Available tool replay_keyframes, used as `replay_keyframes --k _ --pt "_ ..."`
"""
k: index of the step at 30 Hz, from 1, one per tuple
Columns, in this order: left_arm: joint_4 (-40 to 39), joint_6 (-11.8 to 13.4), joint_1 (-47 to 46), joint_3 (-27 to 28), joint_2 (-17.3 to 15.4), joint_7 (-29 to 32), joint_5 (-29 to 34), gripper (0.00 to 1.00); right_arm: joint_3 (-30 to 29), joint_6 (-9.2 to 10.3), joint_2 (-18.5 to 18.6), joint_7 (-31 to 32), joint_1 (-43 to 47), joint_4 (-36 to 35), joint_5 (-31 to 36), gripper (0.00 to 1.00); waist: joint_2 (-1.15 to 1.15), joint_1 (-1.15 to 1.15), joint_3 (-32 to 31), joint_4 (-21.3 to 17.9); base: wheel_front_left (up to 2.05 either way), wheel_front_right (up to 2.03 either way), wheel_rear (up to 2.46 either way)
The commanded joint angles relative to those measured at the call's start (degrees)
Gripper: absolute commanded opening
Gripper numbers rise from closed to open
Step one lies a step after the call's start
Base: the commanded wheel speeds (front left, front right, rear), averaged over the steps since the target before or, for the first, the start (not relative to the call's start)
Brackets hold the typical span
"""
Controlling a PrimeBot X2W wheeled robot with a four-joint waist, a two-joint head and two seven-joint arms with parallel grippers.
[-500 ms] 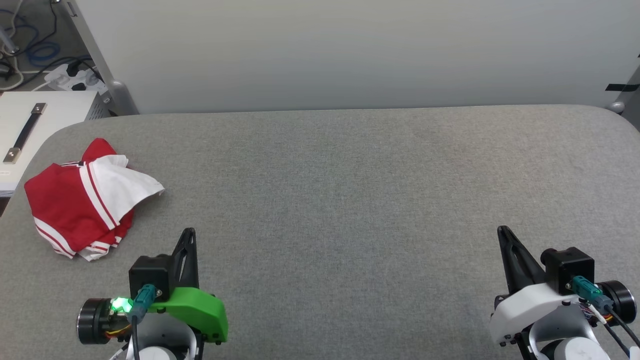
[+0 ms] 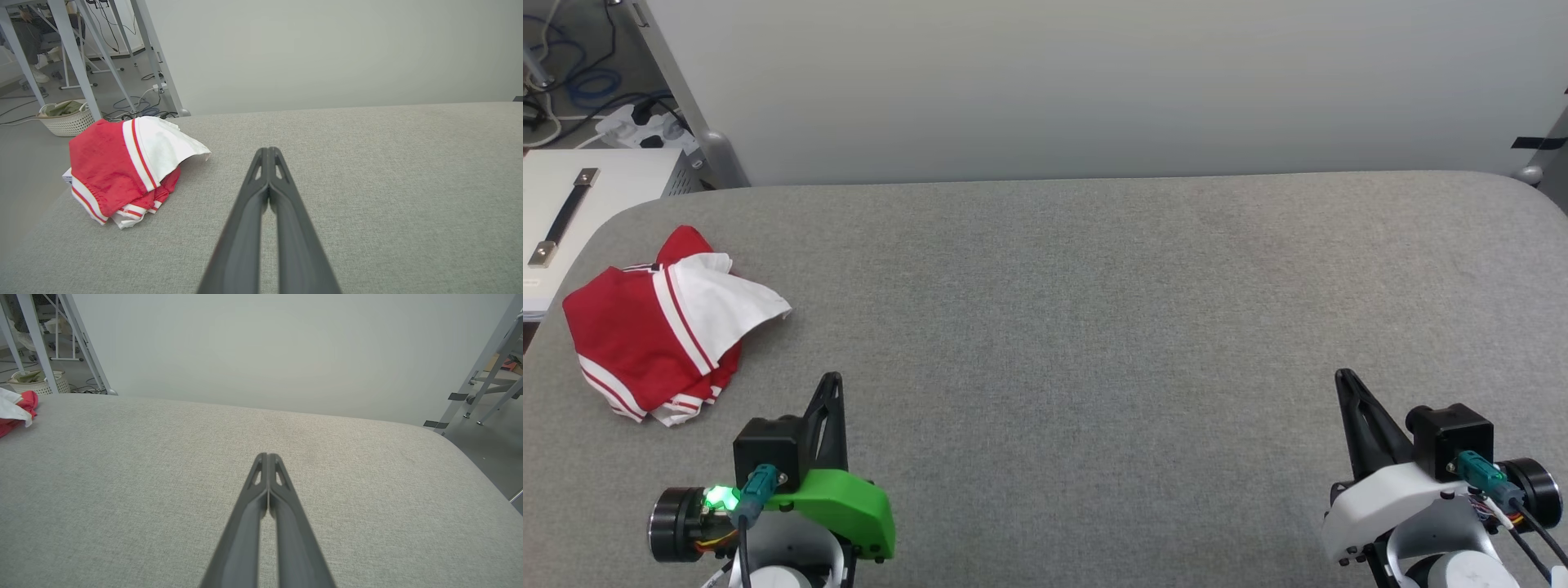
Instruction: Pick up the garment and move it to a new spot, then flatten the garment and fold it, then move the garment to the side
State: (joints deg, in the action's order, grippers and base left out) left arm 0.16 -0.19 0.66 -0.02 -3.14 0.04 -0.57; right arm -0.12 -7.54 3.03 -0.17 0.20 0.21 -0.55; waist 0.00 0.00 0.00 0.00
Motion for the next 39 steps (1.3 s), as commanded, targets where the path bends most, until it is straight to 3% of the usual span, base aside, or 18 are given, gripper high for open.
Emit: replay_keyframes --k 1,5,6,39 --pt "-0.2 0.2 -0.7 0.0 0.3 0.0 0.6 0.0 0.1 0.05 -0.2 0.2 -0.2 -0.2 0.6 0.0 0.0 0.0 0.0 0.0 0.0 0.0 0.0" --pt "-0.2 0.2 -0.7 0.0 0.3 0.0 0.6 0.0 0.1 0.05 -0.2 0.2 -0.2 -0.2 0.6 0.0 0.0 0.0 0.0 0.0 0.0 0.0 0.0" --pt "0.0 0.0 0.0 0.0 0.0 0.0 0.0 1.0 0.0 0.0 0.0 0.0 0.0 0.0 0.0 1.0 0.0 0.0 0.0 0.0 0.0 0.0 0.0" --pt "3.3 -1.1 0.2 -0.7 0.1 -3.8 -4.0 1.0 -1.6 0.01 0.0 -3.7 0.4 1.6 -1.7 1.0 0.0 0.0 0.0 0.1 0.0 0.0 0.0"
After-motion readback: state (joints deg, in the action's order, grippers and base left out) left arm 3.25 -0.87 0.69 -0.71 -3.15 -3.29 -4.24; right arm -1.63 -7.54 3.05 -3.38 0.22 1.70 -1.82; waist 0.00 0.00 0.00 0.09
